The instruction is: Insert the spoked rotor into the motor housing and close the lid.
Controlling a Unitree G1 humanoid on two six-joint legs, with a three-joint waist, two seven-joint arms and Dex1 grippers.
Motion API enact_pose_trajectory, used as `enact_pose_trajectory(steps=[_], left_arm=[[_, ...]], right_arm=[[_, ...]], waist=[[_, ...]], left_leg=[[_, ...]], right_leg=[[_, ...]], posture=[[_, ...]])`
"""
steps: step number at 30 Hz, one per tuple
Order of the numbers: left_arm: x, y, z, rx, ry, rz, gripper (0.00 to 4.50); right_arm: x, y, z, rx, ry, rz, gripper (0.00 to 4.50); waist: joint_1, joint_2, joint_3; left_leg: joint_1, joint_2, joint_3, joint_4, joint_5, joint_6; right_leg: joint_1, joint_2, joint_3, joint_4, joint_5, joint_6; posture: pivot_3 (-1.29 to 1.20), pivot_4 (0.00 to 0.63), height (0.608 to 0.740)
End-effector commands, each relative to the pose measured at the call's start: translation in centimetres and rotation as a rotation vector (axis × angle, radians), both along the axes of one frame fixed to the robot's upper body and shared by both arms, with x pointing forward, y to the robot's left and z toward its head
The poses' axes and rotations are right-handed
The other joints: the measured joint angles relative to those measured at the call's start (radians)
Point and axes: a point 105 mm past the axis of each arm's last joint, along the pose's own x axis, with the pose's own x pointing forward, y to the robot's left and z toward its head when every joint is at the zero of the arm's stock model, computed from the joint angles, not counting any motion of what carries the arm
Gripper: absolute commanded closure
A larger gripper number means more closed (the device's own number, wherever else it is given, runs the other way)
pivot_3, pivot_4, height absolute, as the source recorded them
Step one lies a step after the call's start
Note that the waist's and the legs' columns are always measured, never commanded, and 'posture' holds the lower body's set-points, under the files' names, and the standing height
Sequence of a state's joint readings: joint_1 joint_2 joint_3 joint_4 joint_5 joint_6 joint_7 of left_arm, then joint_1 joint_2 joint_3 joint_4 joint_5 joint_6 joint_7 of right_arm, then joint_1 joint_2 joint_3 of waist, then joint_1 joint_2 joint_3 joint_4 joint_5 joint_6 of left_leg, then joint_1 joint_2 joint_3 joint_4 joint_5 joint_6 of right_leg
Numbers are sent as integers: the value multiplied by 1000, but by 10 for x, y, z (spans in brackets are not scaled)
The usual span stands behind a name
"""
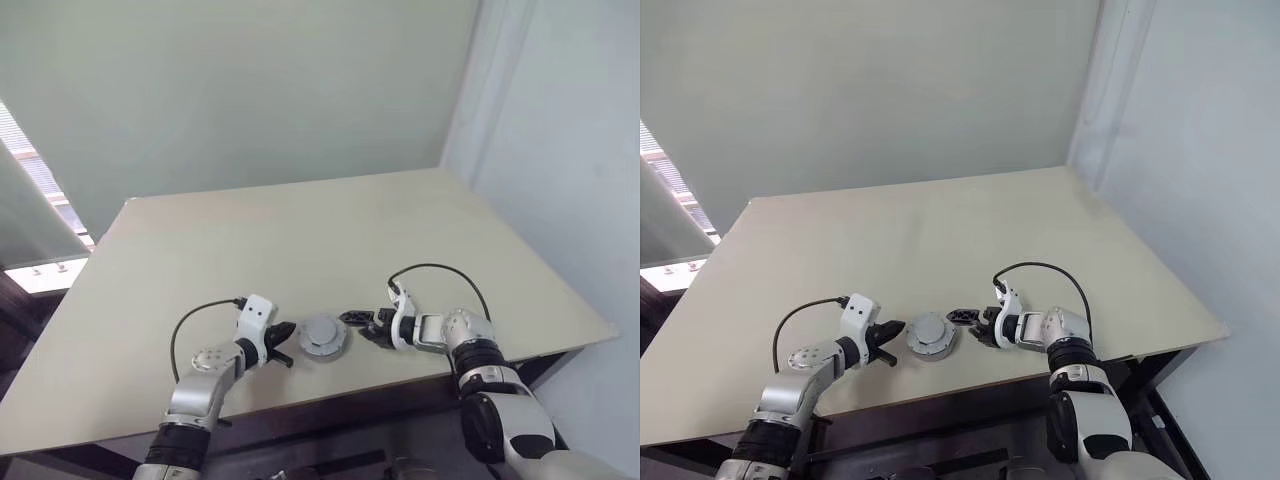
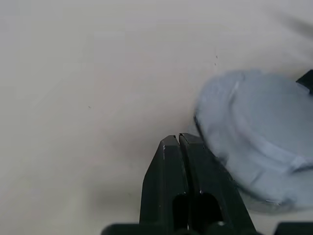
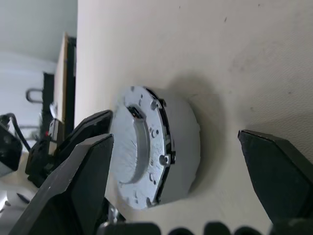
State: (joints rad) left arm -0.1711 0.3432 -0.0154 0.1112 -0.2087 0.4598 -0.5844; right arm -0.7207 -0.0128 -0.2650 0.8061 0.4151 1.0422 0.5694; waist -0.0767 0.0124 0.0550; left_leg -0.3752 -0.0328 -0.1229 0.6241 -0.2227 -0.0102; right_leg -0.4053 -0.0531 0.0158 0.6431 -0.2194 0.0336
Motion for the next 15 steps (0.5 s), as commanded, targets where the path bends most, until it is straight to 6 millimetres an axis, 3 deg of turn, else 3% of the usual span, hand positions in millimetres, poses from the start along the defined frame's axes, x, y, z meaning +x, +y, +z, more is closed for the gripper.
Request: enact_pose_trajectory(steps=[1, 8, 15], left_arm=[[-4, -11, 17, -58, -35, -50, 4500], [-1, -3, 24, -68, -68, 5, 4500], [13, 24, 41, 1, -149, 117, 4500]], right_arm=[[-4, 11, 1, 21, 6, 20, 40], [-4, 14, 2, 8, -4, 36, 40], [-7, 17, 2, -2, -7, 54, 40]], waist=[[-1, 0, 0], [-1, 0, 0], [-4, 0, 0]], left_leg=[[-1, 0, 0, 0, 0, 0], [-1, 0, 0, 1, 0, 0], [-1, 1, 0, 1, 0, 0]], right_leg=[[-1, 0, 0, 0, 0, 0], [-1, 1, 0, 1, 0, 0], [-2, 1, 0, 1, 0, 0]], posture=[[0, 0, 740], [0, 0, 740], [0, 0, 740]])
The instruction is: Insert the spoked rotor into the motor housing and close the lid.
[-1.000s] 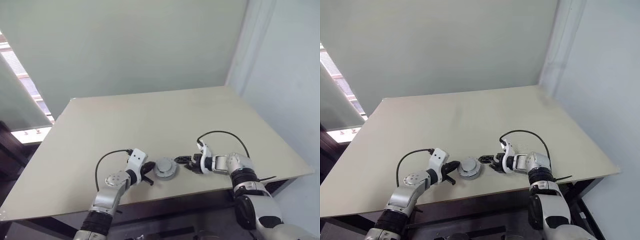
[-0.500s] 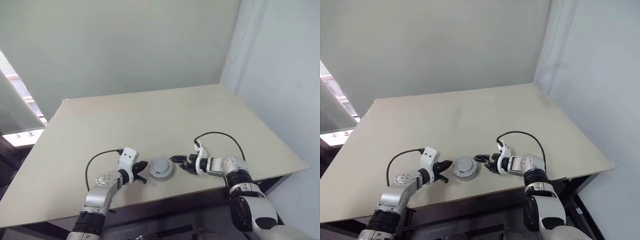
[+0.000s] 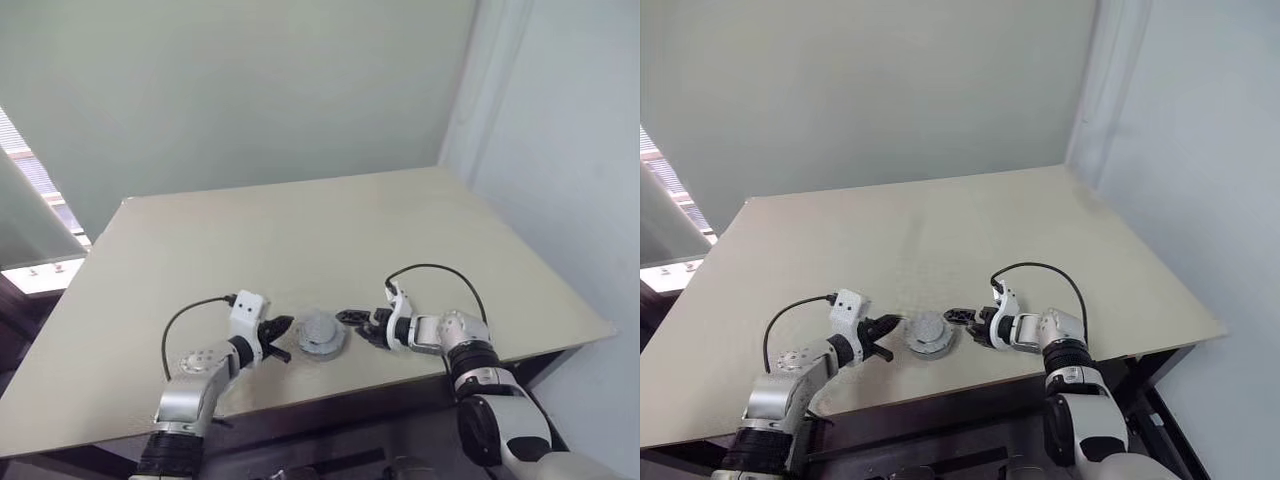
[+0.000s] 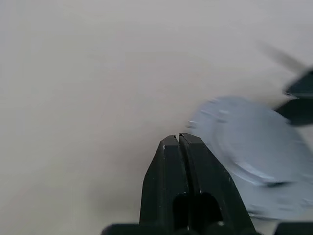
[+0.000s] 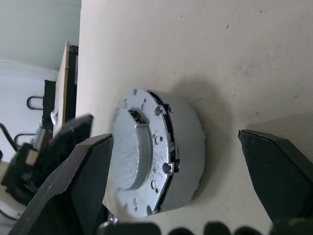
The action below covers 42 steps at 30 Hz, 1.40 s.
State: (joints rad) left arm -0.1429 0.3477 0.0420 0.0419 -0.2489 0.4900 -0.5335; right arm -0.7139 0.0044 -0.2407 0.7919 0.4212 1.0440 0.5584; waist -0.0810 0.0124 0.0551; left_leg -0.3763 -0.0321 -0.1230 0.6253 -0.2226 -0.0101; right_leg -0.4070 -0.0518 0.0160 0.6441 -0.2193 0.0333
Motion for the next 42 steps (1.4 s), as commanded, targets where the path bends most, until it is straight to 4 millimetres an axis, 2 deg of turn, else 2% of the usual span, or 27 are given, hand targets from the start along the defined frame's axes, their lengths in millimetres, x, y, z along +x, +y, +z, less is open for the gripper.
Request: enact_pose_trajectory(steps=[1, 4, 9, 15, 21, 25, 31, 42], left_arm=[[14, 11, 31, 32, -123, 40, 4500], [14, 7, 34, 18, -129, 26, 4500], [5, -17, 32, -54, -109, -62, 4500], [-12, -35, 12, -106, -16, -152, 4500], [-18, -33, -12, -57, 62, -145, 4500], [-9, -23, -22, 12, 62, -81, 4500], [-4, -24, -28, 52, 59, -84, 4500], [-14, -35, -29, 12, 78, -140, 4500]], right_arm=[[-3, 10, 2, 4, -6, 33, 40], [-3, 9, 2, -1, -10, 37, 40], [-4, 9, 1, -9, -16, 40, 40], [-3, 8, 1, -21, -26, 38, 40], [-1, 5, 2, -32, -36, 32, 40], [0, 5, 3, -35, -40, 32, 40], [0, 5, 3, -39, -45, 33, 40], [1, 3, 4, -44, -52, 25, 40]], waist=[[0, 0, 0], [0, 0, 0], [0, 0, 0], [-1, 0, 0], [0, 0, 0], [1, 0, 0], [2, 0, -1], [1, 1, -1]], left_leg=[[0, 0, 0, 0, 0, 0], [0, 0, 0, 0, 0, 0], [0, 0, 0, 0, 0, 0], [0, 0, 1, 0, 0, 0], [0, 0, 1, 1, 0, 0], [1, 0, 0, 2, 0, 0], [1, -1, 0, 3, 0, 0], [1, -1, 1, 3, 0, 0]], right_leg=[[0, 0, 0, 0, 0, 0], [0, 0, 0, 0, 0, 0], [0, 0, 0, 0, 0, 0], [0, 0, 1, 0, 0, 0], [1, 0, 1, 1, 0, 0], [2, 0, 1, 1, 0, 0], [2, 0, 1, 2, 0, 0], [2, 0, 1, 2, 0, 0]], posture=[[0, 0, 740], [0, 0, 740], [0, 0, 740], [0, 0, 740], [0, 0, 740], [0, 0, 740], [0, 0, 740], [0, 0, 740]])
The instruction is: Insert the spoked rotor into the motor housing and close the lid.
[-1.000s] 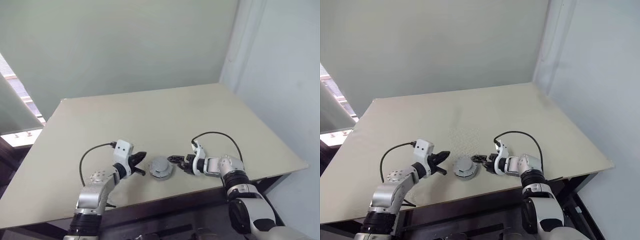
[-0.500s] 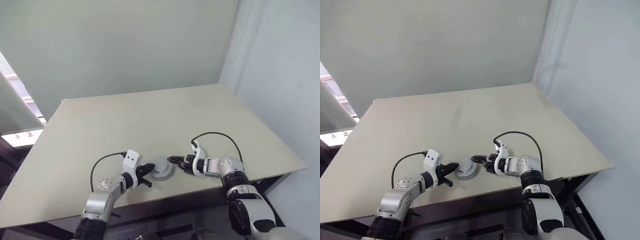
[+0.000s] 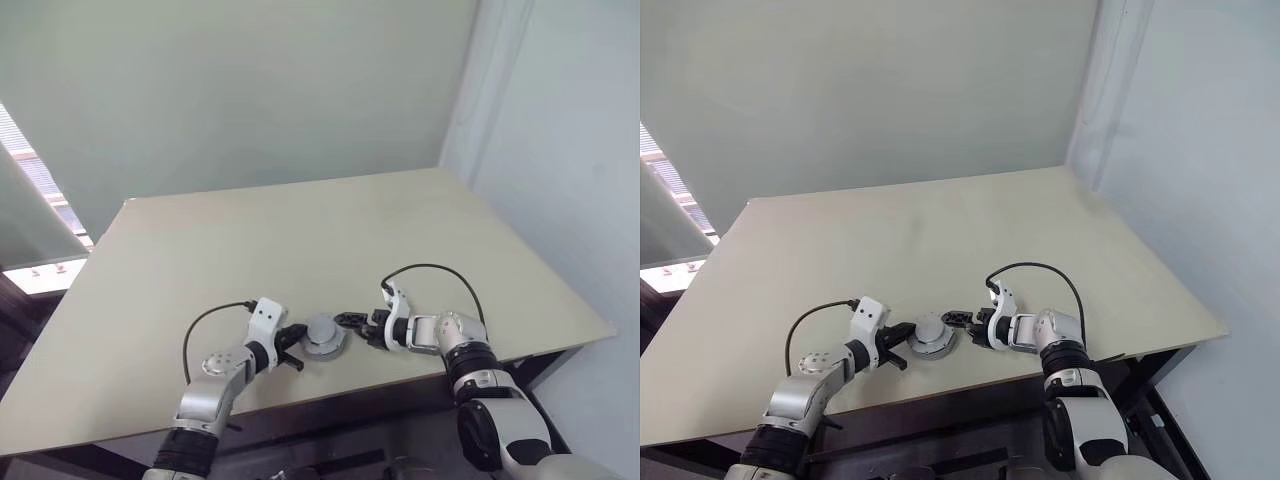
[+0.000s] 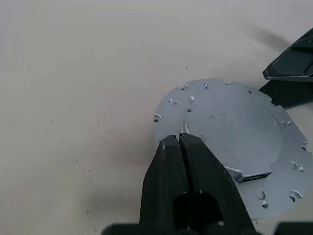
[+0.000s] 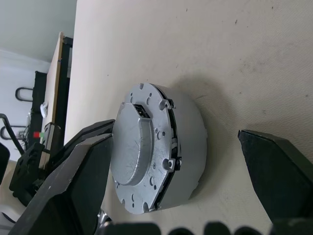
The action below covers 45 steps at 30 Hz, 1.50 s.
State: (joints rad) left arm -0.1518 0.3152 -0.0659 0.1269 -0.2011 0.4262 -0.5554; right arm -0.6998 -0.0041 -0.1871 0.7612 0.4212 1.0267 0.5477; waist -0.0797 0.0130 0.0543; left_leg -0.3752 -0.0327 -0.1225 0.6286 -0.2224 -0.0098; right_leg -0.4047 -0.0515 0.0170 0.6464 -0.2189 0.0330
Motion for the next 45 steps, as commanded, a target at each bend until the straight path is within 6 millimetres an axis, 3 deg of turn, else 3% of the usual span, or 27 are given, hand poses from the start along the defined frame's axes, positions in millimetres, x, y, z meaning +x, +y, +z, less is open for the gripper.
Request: enact_pose_trajectory(steps=[1, 11, 21, 32, 35, 39, 43, 45], left_arm=[[-10, -6, -5, -11, 38, -39, 4500], [-20, 4, -9, 0, 89, -36, 4500], [-21, -6, -17, 24, 119, -67, 4500], [-22, -4, -21, 40, 128, -56, 4500], [-22, -4, -21, 42, 126, -53, 4500], [-22, -2, -22, 46, 126, -45, 4500], [-22, -1, -22, 48, 125, -41, 4500], [-21, -2, -22, 49, 124, -40, 4500]], right_arm=[[2, 3, 5, 6, -17, 7, 40], [-2, 10, 5, 22, 3, 29, 40], [-11, 25, 6, 52, 37, 73, 40], [-17, 38, 9, 94, 75, 89, 40], [-17, 39, 9, 113, 90, 77, 646], [-18, 39, 10, 133, 108, 75, 2062], [-19, 39, 10, 145, 119, 74, 3161], [-20, 39, 10, 151, 124, 74, 3255]], waist=[[0, 0, 0], [0, 1, 0], [0, 2, -2], [0, 2, -1], [0, 2, -1], [0, 2, -1], [0, 3, -2], [0, 4, -2]], left_leg=[[0, 0, 0, 0, 0, 0], [0, 0, 0, 0, 0, 0], [4, 0, 0, 0, 0, 0], [13, 0, 0, 0, 0, 0], [13, 0, 0, 0, 0, 0], [13, 0, 0, 0, 0, 0], [14, 0, 0, 0, 0, 0], [14, 0, 0, 0, 0, 0]], right_leg=[[0, 0, 0, 0, 0, 0], [0, 0, 0, 0, 0, 0], [4, 0, 0, 1, 0, 0], [13, 0, 0, 0, 0, 0], [13, 0, 0, 0, 0, 0], [13, 0, 0, 0, 0, 0], [14, 0, 0, 0, -1, -1], [14, 0, 0, 0, -1, -2]], posture=[[0, 0, 740], [0, 0, 740], [0, 0, 740], [0, 0, 740], [0, 0, 740], [0, 0, 740], [0, 0, 740], [0, 0, 740]])
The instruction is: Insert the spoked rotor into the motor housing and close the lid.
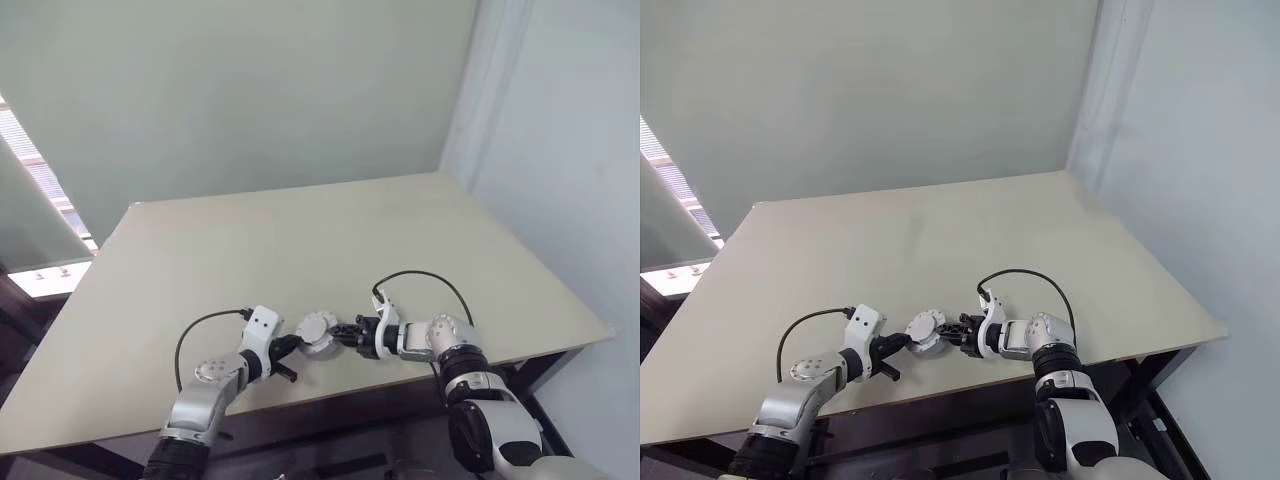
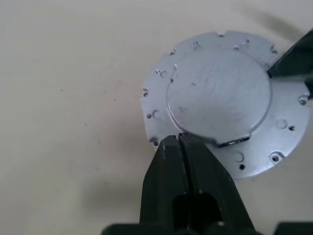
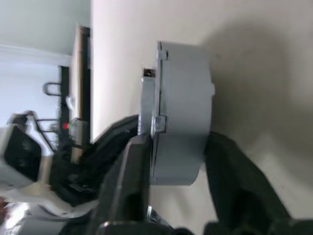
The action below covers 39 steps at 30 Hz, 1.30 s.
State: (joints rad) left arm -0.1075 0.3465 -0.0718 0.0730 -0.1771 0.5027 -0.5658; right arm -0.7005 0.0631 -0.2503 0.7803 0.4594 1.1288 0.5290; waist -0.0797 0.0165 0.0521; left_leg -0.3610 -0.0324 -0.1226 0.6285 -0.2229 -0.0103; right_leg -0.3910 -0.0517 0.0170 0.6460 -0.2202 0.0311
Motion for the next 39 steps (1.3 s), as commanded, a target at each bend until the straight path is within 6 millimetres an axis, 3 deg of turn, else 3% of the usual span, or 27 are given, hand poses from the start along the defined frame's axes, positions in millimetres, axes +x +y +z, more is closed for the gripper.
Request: enact_pose_trajectory(steps=[1, 7, 10, 13, 16, 27, 30, 32, 36, 39], left_arm=[[-8, -10, -12, -5, 56, -34, 4500], [-4, -9, -8, -37, 34, -6, 4500], [5, -3, 9, -105, -63, 42, 4500], [7, 5, 16, -146, -52, 62, 4500], [8, 16, 26, -207, -48, 99, 3899], [2, 80, 57, -358, -99, 332, 56], [-2, 98, 61, -467, -116, 451, 0], [-8, 99, 60, -570, -88, 487, 0], [-23, 83, 50, -728, 5, 489, 0], [-29, 71, 45, -790, 51, 487, 0]], right_arm=[[-3, 15, 9, 41, -6, 35, 3255], [-4, 16, 8, 38, -6, 37, 3255], [-4, 16, 8, 38, -6, 34, 3255], [-3, 15, 7, 35, -6, 30, 3255], [-3, 14, 6, 33, -6, 26, 3255], [-1, 13, 7, 47, -5, 9, 3255], [1, 14, 12, 97, 6, -8, 3255], [2, 16, 17, 144, 17, -26, 3255], [4, 20, 27, 234, 34, -54, 3255], [4, 22, 32, 273, 40, -59, 3255]], waist=[[0, 0, 0], [0, 0, 0], [0, 0, 0], [-1, 0, 0], [-5, 0, 0], [-19, -1, 1], [-18, -2, 1], [-18, -3, 2], [-18, -4, 3], [-16, -5, 3]], left_leg=[[0, 0, 0, 0, 0, 0], [0, 0, 0, 0, 0, 0], [-1, 0, 0, 0, 0, 0], [-2, 0, 0, 0, 0, 0], [-2, 1, 0, -1, 0, 0], [-3, 3, 0, -3, -1, -1], [-3, 4, 0, -3, -1, -2], [-3, 4, 0, -3, -1, -2], [-6, 4, 1, -3, -2, -3], [-17, 4, 0, -1, -1, -2]], right_leg=[[0, 0, 0, 0, 0, -1], [0, 0, 0, 0, 0, 0], [0, 0, 0, 0, 0, 0], [-2, 0, 0, 0, 1, 1], [-3, 0, 0, 0, 1, 1], [-5, 1, -1, -1, 1, 1], [-4, 1, -1, -2, 1, 1], [-4, 1, -1, -2, 1, 1], [-7, 1, -1, -2, 1, 1], [-18, 2, -1, -1, 2, 1]], posture=[[0, 0, 740], [0, 0, 740], [0, 0, 740], [0, 0, 740], [0, 0, 740], [0, 0, 740], [0, 0, 740], [0, 0, 740], [0, 0, 740], [0, 0, 740]])
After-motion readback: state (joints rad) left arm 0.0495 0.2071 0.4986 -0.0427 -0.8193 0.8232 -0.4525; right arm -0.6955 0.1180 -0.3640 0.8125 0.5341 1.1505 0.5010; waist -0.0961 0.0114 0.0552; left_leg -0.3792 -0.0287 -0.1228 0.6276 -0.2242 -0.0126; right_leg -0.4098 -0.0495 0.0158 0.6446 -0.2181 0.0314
